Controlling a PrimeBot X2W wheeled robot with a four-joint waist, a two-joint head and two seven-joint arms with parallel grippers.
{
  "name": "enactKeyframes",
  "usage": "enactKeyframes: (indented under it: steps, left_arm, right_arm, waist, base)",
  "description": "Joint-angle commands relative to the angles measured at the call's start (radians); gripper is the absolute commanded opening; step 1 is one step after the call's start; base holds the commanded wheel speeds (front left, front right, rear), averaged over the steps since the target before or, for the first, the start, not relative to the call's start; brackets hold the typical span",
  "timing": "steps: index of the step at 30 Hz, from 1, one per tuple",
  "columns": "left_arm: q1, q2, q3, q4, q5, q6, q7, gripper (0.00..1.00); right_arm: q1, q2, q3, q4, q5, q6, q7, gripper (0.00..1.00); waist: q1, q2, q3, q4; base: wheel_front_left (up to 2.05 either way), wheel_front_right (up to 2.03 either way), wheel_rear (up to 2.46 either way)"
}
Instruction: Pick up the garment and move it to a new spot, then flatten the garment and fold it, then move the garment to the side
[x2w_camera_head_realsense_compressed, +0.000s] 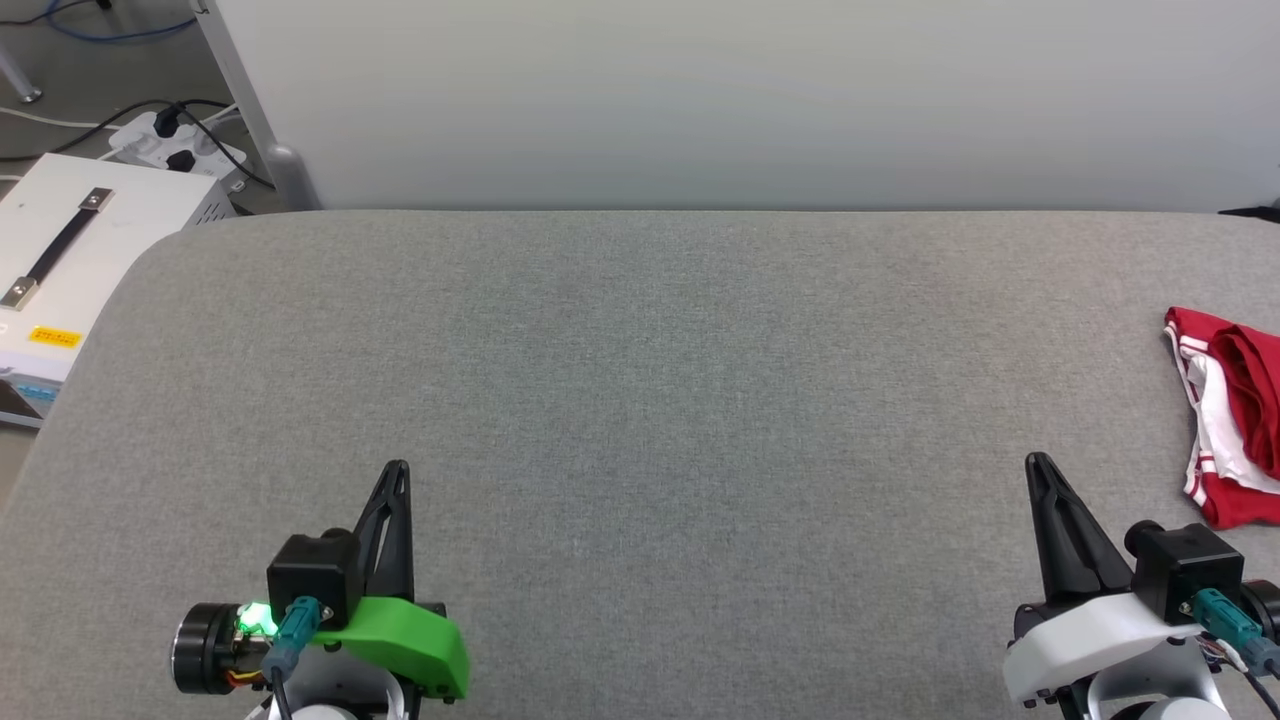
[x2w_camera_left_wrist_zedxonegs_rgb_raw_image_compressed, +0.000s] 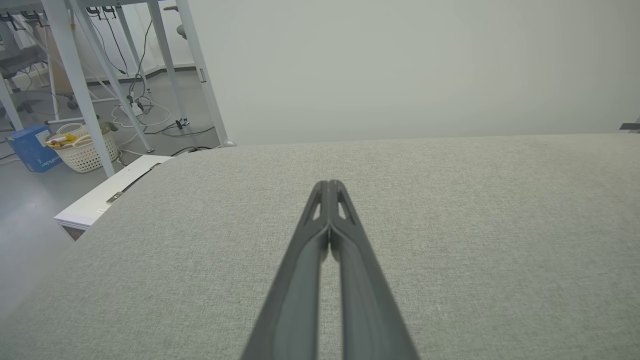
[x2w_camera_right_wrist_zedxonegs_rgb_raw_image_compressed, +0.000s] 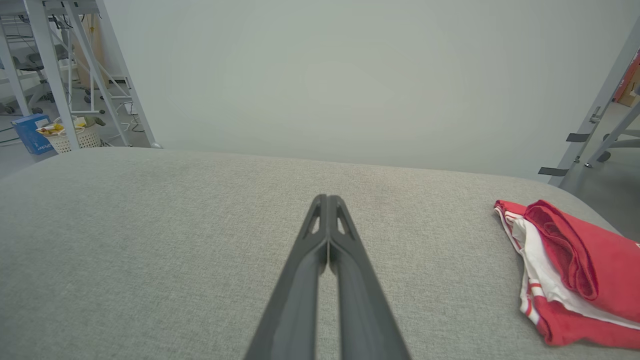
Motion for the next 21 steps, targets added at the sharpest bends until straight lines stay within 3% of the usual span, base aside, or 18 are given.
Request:
enactKeyframes:
  steps: [1,21]
  left_arm:
    - [-0.011,-0.006,0.004,-0.007,0.007,0.009,0.007,0.00]
    - [-0.014,-0.007,0.013,-0.019,0.018,0.016,0.047,0.00]
  right_arm:
    - [-0.019,0.001,0.002,0.005,-0.014,-0.001,0.007,0.00]
    - [-0.031,0.001,0.008,0.016,-0.035,-0.001,0.047,0.00]
  waist:
    - [0.0000,0.0000,-0.001,-0.001]
    - [0.0000,0.0000,-0.010,-0.007]
  base:
    - [0.00,0.00,0.00]
    - [0.00,0.00,0.00]
